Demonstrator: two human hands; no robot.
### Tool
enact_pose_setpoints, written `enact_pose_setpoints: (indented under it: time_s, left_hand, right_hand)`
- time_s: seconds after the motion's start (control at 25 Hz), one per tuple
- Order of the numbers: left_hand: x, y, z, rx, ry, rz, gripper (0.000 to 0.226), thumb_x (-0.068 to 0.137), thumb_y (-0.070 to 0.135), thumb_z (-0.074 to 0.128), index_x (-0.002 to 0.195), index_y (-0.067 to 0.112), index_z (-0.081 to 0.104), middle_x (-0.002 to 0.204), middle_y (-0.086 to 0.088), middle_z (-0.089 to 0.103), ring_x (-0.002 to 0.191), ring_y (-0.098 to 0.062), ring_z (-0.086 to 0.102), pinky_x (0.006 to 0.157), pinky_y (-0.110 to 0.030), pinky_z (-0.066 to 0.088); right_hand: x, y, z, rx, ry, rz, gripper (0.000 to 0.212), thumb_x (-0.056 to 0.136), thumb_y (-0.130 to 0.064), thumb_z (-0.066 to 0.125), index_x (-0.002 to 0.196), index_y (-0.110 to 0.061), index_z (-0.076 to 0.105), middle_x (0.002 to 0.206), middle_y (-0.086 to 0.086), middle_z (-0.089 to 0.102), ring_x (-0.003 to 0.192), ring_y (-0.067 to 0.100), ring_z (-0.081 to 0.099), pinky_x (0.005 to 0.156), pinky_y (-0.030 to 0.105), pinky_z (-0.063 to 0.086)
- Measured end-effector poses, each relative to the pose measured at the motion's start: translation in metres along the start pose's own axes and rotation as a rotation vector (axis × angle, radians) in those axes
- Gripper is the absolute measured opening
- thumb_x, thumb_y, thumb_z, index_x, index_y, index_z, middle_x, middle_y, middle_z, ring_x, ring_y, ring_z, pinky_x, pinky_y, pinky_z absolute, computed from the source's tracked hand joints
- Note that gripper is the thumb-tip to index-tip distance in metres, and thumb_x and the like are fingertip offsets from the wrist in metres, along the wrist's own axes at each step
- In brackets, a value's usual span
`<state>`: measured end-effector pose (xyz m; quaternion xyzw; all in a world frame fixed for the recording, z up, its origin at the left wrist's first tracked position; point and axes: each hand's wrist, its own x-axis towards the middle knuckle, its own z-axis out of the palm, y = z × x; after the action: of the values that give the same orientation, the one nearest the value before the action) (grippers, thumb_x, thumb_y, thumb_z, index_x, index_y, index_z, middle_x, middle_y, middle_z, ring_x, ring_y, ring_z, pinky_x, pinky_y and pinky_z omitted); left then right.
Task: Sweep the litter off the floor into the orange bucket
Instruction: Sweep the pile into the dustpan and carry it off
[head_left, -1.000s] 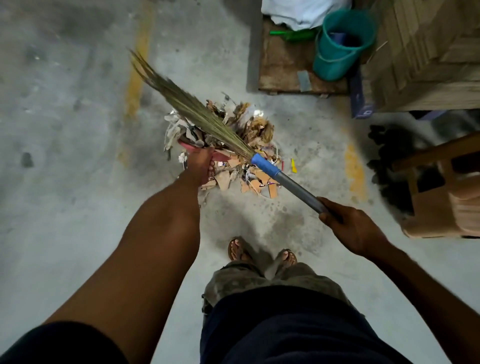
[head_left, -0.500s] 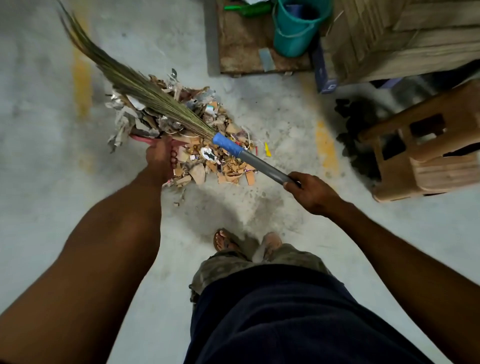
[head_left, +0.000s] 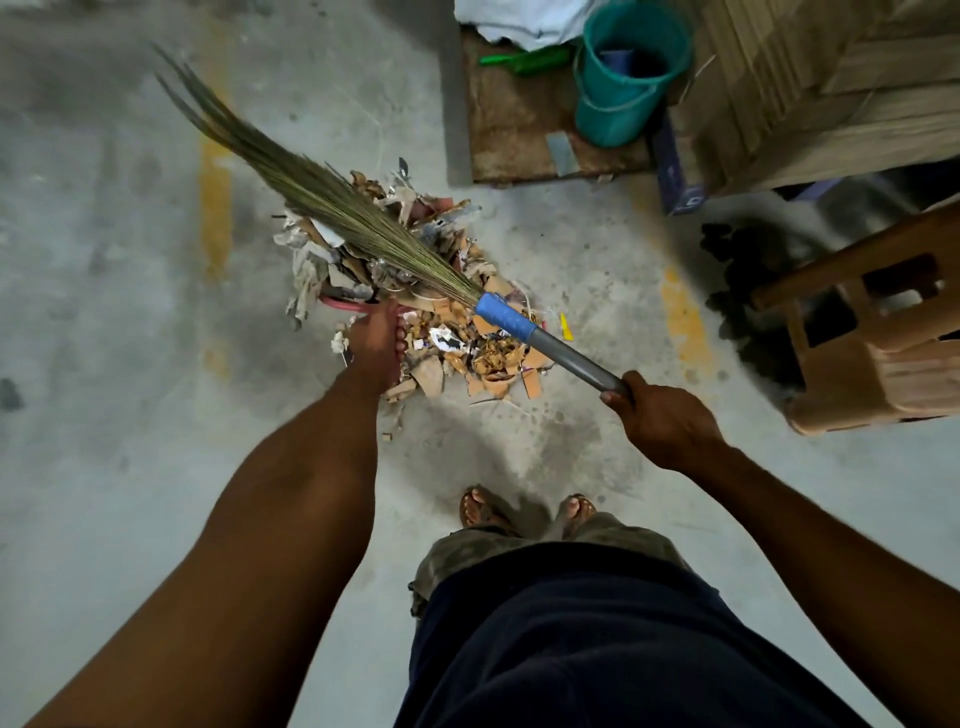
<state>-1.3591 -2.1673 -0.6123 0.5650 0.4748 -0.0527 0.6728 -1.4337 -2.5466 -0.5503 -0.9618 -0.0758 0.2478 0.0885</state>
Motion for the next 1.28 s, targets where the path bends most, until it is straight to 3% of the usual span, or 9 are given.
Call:
enact_pose_setpoints:
  time_s: [0.12, 0.24, 0.52, 0.72, 0.88, 1.28]
  left_hand:
    - [0.006, 0.005, 0.0, 0.01, -0.013, -0.014, 0.04, 0.094, 0.034, 0.07, 0.06, 0.018, 0.059, 0.048, 0.005, 0.05, 0.039, -0.009, 0.037, 0.038, -0.021, 0.027]
    - [0.011, 0.008, -0.004, -0.01, -0.023, 0.002, 0.038, 0.096, 0.033, 0.07, 0.063, 0.018, 0.06, 0.049, 0.005, 0.052, 0.039, -0.009, 0.038, 0.038, -0.022, 0.028]
    - [0.005, 0.012, -0.012, -0.007, -0.02, 0.02, 0.036, 0.096, 0.032, 0.068, 0.066, 0.016, 0.061, 0.048, 0.005, 0.05, 0.04, -0.01, 0.038, 0.039, -0.021, 0.028]
    - [-0.015, 0.016, -0.015, -0.008, 0.022, 0.043, 0.037, 0.095, 0.034, 0.07, 0.065, 0.013, 0.062, 0.05, 0.002, 0.049, 0.039, -0.011, 0.038, 0.04, -0.02, 0.029]
    - [-0.029, 0.015, -0.013, -0.018, 0.065, 0.08, 0.035, 0.093, 0.033, 0.071, 0.067, 0.011, 0.063, 0.053, -0.001, 0.052, 0.038, -0.012, 0.041, 0.039, -0.018, 0.032]
    - [-0.076, -0.012, 0.015, -0.052, 0.099, 0.084, 0.034, 0.096, 0.032, 0.067, 0.067, 0.014, 0.062, 0.05, 0.004, 0.05, 0.039, -0.009, 0.038, 0.04, -0.019, 0.029]
  right_hand:
    - [-0.003, -0.006, 0.003, -0.067, -0.018, -0.115, 0.057, 0.107, -0.055, 0.024, 0.159, -0.035, 0.013, 0.088, 0.002, 0.062, 0.064, 0.027, 0.055, 0.06, 0.036, 0.04]
    - [-0.003, -0.009, 0.007, -0.114, 0.01, -0.159, 0.062, 0.106, -0.055, 0.019, 0.162, -0.038, -0.003, 0.098, 0.008, 0.065, 0.072, 0.032, 0.061, 0.06, 0.036, 0.04]
    - [-0.004, -0.015, 0.003, -0.086, 0.001, -0.12, 0.057, 0.107, -0.055, 0.022, 0.16, -0.036, 0.012, 0.083, 0.001, 0.058, 0.066, 0.026, 0.052, 0.06, 0.036, 0.043]
    - [-0.001, -0.01, -0.002, -0.011, -0.007, -0.137, 0.045, 0.107, -0.054, 0.03, 0.145, -0.029, 0.032, 0.069, -0.005, 0.052, 0.057, 0.021, 0.05, 0.055, 0.036, 0.041]
    - [0.002, 0.004, -0.012, 0.0, -0.006, -0.184, 0.042, 0.107, -0.054, 0.031, 0.141, -0.03, 0.033, 0.074, 0.001, 0.058, 0.063, 0.027, 0.058, 0.058, 0.039, 0.049]
    - [-0.009, 0.057, -0.035, -0.002, -0.007, -0.209, 0.032, 0.105, -0.058, 0.033, 0.129, -0.036, 0.036, 0.064, -0.006, 0.053, 0.053, 0.017, 0.052, 0.049, 0.032, 0.034]
